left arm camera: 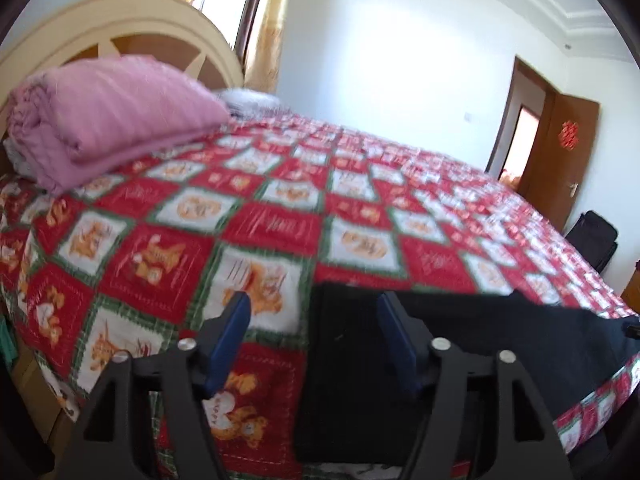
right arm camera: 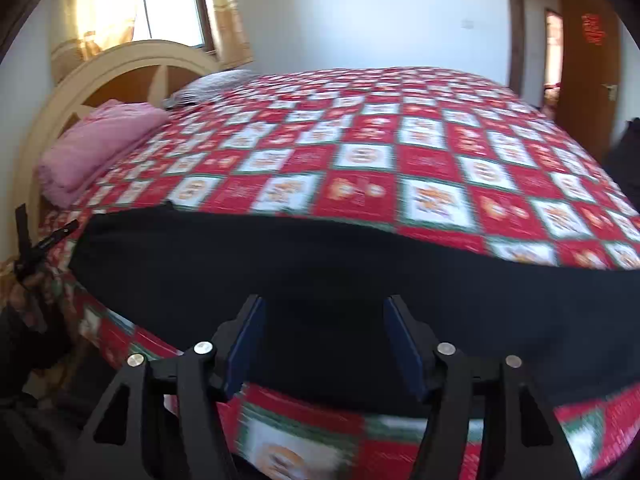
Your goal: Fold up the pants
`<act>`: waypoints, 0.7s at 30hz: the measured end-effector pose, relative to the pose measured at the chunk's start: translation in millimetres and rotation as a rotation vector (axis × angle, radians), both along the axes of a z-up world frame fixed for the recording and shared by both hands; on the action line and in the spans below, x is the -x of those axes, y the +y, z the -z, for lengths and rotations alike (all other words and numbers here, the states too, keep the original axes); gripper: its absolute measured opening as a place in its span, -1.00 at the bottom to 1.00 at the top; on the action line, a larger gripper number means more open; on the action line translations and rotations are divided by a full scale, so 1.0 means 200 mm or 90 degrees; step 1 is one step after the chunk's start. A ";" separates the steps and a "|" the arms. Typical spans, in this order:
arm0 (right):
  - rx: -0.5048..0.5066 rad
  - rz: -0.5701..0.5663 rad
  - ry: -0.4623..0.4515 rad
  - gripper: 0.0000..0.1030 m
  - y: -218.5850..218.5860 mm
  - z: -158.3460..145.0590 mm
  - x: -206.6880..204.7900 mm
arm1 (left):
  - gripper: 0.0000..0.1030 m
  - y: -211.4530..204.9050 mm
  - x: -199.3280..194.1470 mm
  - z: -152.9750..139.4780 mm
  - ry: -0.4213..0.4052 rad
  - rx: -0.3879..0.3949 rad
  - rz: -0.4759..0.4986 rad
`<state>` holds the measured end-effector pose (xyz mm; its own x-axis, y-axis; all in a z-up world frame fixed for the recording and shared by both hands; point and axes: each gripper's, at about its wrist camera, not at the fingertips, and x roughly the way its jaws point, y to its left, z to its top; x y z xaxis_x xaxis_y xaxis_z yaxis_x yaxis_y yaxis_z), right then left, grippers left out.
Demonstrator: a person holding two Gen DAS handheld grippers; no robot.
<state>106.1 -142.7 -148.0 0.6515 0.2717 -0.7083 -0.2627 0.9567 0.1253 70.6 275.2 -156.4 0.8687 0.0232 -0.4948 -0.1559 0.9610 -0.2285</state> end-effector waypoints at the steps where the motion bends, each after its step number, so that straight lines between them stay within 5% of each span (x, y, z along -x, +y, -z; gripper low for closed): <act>1: -0.011 -0.017 0.006 0.29 0.05 0.00 -0.04 | 0.35 -0.02 0.01 -0.02 -0.006 -0.002 0.006; 6: -0.094 -0.105 0.075 0.29 0.35 0.01 -0.36 | 0.40 -0.25 0.00 -0.07 -0.030 -0.003 0.087; 11: -0.177 -0.147 0.161 0.29 0.65 0.07 -0.66 | 0.41 -0.45 -0.06 0.05 0.008 -0.047 0.158; 16: -0.209 -0.170 0.227 0.29 0.89 0.15 -0.85 | 0.41 -0.41 -0.09 0.20 0.078 -0.036 0.158; 21: -0.232 -0.159 0.295 0.17 0.98 0.26 -0.98 | 0.41 -0.39 -0.07 0.24 0.057 -0.036 0.171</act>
